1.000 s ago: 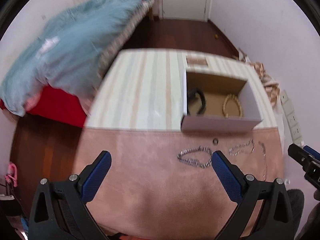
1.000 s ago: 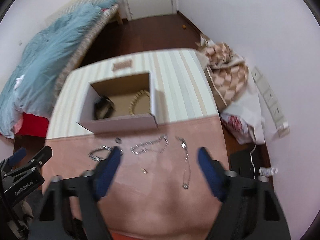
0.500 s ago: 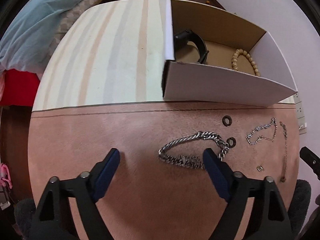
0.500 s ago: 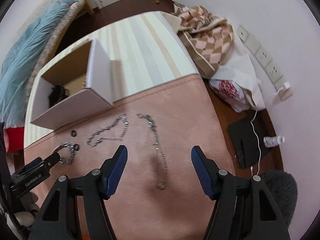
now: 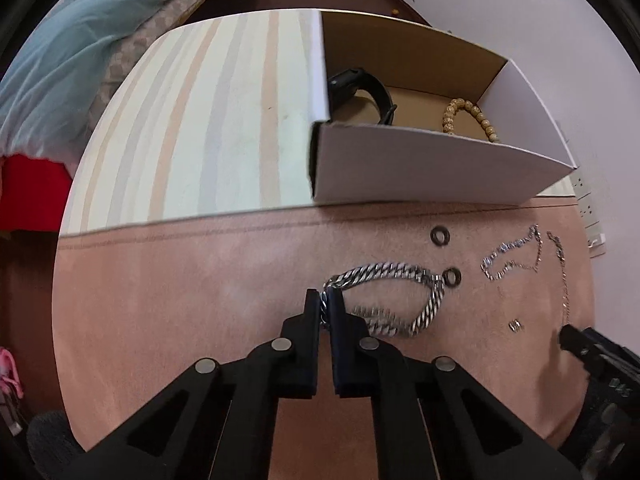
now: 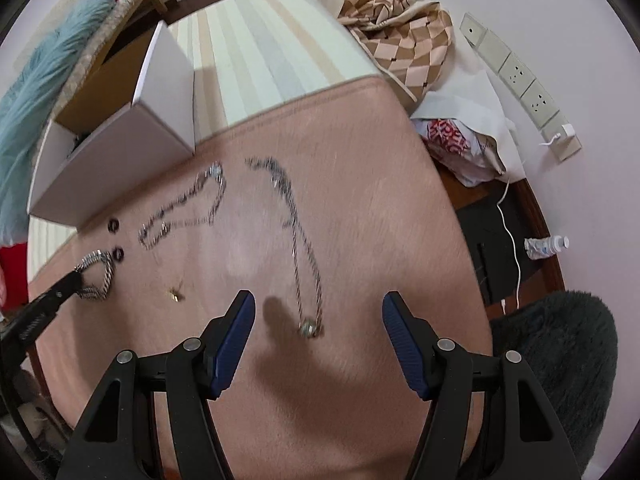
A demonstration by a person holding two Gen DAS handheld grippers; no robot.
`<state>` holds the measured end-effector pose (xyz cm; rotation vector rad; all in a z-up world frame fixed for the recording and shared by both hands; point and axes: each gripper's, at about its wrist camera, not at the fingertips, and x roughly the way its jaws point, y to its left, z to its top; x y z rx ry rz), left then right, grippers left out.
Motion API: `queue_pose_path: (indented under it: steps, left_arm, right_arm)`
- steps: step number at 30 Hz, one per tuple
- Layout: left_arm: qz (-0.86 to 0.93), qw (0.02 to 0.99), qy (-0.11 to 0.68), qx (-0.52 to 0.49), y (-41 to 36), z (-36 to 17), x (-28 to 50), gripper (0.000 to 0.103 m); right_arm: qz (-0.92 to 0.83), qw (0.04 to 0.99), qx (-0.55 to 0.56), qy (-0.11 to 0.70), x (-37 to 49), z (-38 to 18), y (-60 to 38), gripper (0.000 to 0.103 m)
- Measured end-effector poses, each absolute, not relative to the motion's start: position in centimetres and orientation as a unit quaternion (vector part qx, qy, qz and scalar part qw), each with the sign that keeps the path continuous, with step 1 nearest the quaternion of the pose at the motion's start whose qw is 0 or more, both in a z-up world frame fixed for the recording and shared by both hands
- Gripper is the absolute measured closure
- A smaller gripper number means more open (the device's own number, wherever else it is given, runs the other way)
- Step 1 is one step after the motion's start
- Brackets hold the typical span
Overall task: Organize jewelry
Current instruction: 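Grasp the chunky silver chain bracelet with the left tool while the right tool grasps the pendant necklace, then carry the chain bracelet into the box and release while the right tool drops the necklace in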
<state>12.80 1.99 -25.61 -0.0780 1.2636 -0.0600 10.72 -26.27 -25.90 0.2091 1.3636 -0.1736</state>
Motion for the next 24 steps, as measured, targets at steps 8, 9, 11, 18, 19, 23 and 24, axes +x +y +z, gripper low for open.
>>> queue_pose_path:
  steps: [8,9,11,18,19,23,24]
  left_arm:
    - [-0.031,0.81,0.581,-0.072,3.0,-23.5,9.0,0.101]
    - [-0.032,0.811,0.579,-0.076,3.0,-23.1,8.6,0.101]
    - [-0.035,0.815,0.573,-0.081,3.3,-22.3,7.8,0.101]
    - [-0.06,0.835,0.539,-0.091,3.4,-17.9,8.5,0.101]
    - [-0.063,0.839,0.533,-0.091,3.4,-17.3,8.7,0.101]
    - [-0.078,0.851,0.511,-0.095,3.5,-14.3,9.7,0.103]
    - [-0.084,0.853,0.506,-0.097,3.6,-13.6,10.1,0.103]
  right_arm:
    - [-0.08,0.786,0.084,0.607,9.8,-25.6,-25.3,0.092]
    - [-0.074,0.789,0.087,0.603,9.7,-25.3,-25.2,0.092]
    - [-0.063,0.799,0.097,0.59,9.5,-24.5,-25.1,0.092]
    - [-0.011,0.827,0.134,0.546,9.7,-19.2,-25.0,0.092]
    - [-0.004,0.831,0.136,0.54,9.9,-18.3,-25.0,0.092]
    - [0.031,0.843,0.137,0.519,10.9,-14.7,-24.4,0.092]
    - [0.042,0.844,0.141,0.515,11.3,-13.8,-24.3,0.092]
